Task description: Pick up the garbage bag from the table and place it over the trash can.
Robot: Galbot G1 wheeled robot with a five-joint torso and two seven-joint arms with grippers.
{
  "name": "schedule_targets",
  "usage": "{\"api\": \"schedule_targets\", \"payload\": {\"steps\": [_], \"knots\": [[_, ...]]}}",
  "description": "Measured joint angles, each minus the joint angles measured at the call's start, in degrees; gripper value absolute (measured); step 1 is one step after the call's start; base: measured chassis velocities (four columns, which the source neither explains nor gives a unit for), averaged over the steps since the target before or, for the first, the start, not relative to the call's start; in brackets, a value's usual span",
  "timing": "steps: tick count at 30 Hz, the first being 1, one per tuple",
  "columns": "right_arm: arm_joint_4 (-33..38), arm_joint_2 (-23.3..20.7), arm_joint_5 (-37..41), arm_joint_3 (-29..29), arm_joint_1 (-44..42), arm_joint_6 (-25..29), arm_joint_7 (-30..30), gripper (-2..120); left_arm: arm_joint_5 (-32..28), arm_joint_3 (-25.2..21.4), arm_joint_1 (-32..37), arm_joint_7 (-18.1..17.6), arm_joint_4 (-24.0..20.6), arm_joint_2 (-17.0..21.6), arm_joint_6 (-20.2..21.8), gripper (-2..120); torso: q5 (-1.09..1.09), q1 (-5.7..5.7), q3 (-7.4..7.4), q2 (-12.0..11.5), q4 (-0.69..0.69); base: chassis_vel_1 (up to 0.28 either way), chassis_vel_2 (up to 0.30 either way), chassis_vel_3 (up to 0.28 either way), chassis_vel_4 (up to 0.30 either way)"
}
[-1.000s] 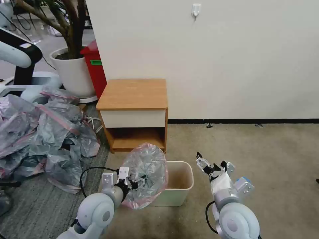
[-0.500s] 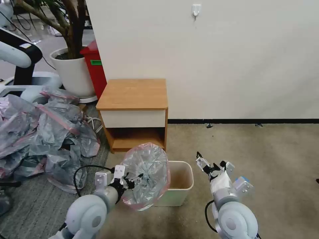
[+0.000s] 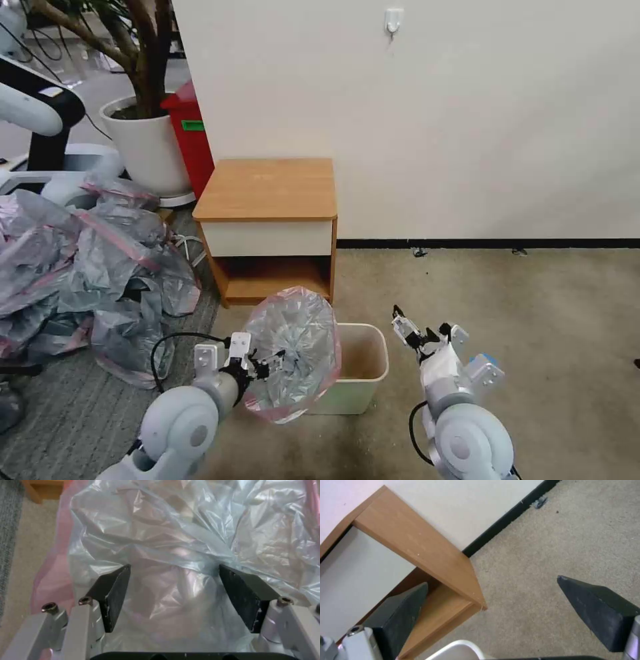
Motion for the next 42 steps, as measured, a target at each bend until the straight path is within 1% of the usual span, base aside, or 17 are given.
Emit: {"api": "schedule_targets", "payload": {"steps": [5,9,12,13,14,16,25,32,37,41,42], "knots": [[-0.3,0.0,0.0,0.2,0.1,0.2,0.0,99,-0.1,0.8,-0.8,-0.5,0.6,-0.1,0.0,69,0.00,0.00,0.00,0.0,0.00,0.000,0.000,0.000,0.000],[-0.7,-0.1,0.0,0.3,0.2,0.4,-0.1,98,-1.5,1.5,-1.5,-1.7,1.0,-0.2,0.0,69,0.00,0.00,0.00,0.0,0.00,0.000,0.000,0.000,0.000],[-1.2,-0.1,0.0,0.4,0.2,0.6,-0.1,97,-4.1,2.7,-2.7,-4.2,1.5,-0.5,0.0,67,0.00,0.00,0.00,0.0,0.00,0.000,0.000,0.000,0.000],[-1.2,-0.1,0.0,0.4,0.2,0.6,-0.1,97,-4.1,2.7,-2.7,-4.2,1.5,-0.5,0.0,67,0.00,0.00,0.00,0.0,0.00,0.000,0.000,0.000,0.000],[-1.4,-0.1,-0.1,0.4,0.2,0.7,-0.1,96,-4.9,3.1,-3.1,-5.3,1.8,-0.7,0.0,65,0.00,0.00,0.00,0.0,0.00,0.000,0.000,0.000,0.000],[-1.6,-0.1,-0.1,0.4,0.2,0.9,-0.2,96,-5.6,3.7,-3.7,-6.2,2.3,-0.8,0.0,62,0.00,0.00,0.00,0.0,0.00,0.000,0.000,0.000,0.000],[-2.2,-0.1,-0.2,0.5,0.4,1.1,-0.2,96,-8.1,5.5,-5.3,-9.1,3.7,-1.0,0.0,56,0.01,0.00,0.00,0.0,0.00,0.000,0.000,0.000,0.000],[-2.8,0.0,-0.3,0.5,0.5,1.4,-0.3,95,-9.6,6.6,-6.3,-11.0,4.5,-1.1,0.0,55,0.00,0.00,0.00,0.0,0.00,0.000,0.000,0.000,0.000],[-3.1,0.1,-0.3,0.6,0.5,1.5,-0.3,95,-10.3,7.3,-7.0,-12.1,5.1,-1.1,0.0,50,0.00,0.00,0.00,0.0,0.00,0.000,0.000,0.000,0.000],[-3.3,0.1,-0.5,0.5,0.5,1.6,-0.4,94,-10.8,7.7,-7.3,-12.8,5.3,-1.2,0.0,40,0.00,0.00,0.00,0.0,0.00,0.000,0.000,0.000,0.000],[-3.3,0.1,-0.5,0.5,0.5,1.6,-0.4,94,-10.8,7.7,-7.3,-12.8,5.3,-1.2,0.0,40,0.00,0.00,0.00,0.0,0.00,0.000,0.000,0.000,0.000]]}}
